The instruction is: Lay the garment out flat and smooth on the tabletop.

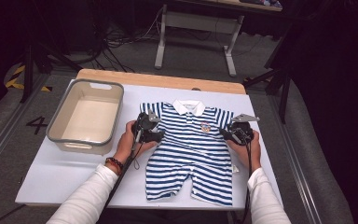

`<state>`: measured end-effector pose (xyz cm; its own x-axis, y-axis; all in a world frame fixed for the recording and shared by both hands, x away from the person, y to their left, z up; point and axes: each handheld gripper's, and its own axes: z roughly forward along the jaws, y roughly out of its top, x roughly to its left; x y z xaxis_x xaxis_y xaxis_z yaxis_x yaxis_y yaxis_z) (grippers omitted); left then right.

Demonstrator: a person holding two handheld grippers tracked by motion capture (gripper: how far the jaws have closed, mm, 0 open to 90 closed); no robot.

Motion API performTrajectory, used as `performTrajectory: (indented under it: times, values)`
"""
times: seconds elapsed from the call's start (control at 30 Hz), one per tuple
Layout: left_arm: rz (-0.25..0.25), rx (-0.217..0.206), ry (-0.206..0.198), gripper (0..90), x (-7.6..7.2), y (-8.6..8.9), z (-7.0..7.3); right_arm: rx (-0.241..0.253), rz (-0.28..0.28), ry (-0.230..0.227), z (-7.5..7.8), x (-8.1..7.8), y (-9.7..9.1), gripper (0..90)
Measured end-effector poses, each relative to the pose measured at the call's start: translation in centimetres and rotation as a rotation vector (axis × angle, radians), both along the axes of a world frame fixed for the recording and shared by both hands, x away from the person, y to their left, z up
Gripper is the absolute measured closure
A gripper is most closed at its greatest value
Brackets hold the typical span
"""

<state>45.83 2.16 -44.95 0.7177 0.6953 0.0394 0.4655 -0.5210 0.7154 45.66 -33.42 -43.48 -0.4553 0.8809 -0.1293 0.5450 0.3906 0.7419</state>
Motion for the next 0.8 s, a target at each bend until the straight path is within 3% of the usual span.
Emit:
performTrajectory:
  times: [0.1, 0.2, 0.27, 0.37, 0.4, 0.53, 0.63, 0.7, 0.77, 0.8]
  values:
    - [-0.002, 0.015, 0.018, 49.4, -0.1, -0.2, -0.6, 0.022, -0.018, 0.016, -0.4, -0.2, -0.3, 56.5]
    - [-0.019, -0.036, 0.058, 60.6, 0.1, 0.3, -0.9, 0.06, -0.02, 0.019, -0.8, -0.9, -0.6, 59.2]
    - [-0.033, -0.038, 0.055, 65.6, 0.1, 0.3, -0.9, 0.064, -0.013, 0.016, -1.1, -1.2, -0.6, 60.6]
    - [-0.059, -0.027, 0.052, 81.6, 0.1, 0.0, -0.8, 0.044, 0.0, 0.021, -1.3, -1.6, -0.4, 60.9]
    - [-0.063, -0.007, 0.041, 86.9, 0.0, -0.2, -0.7, 0.035, 0.002, 0.014, -1.3, -1.7, -0.3, 61.4]
    - [-0.034, 0.055, -0.007, 88.5, 0.0, -0.4, -0.5, 0.038, 0.008, 0.018, -1.4, -1.9, -0.2, 61.1]
    - [-0.003, 0.051, -0.004, 88.5, 0.5, 0.0, -0.2, 0.021, 0.004, 0.014, -1.6, -1.9, -0.1, 61.0]
    - [0.033, 0.057, -0.027, 88.4, 0.8, 0.2, 0.0, 0.013, 0.002, 0.012, -1.6, -1.8, 0.1, 60.7]
    - [0.031, 0.01, -0.021, 87.0, 0.9, 0.3, 0.2, -0.006, -0.004, 0.004, -1.7, -1.8, 0.4, 60.7]
    - [0.031, 0.007, -0.033, 84.1, 0.7, 0.3, 0.3, -0.016, -0.004, -0.001, -1.7, -1.8, 0.5, 60.6]
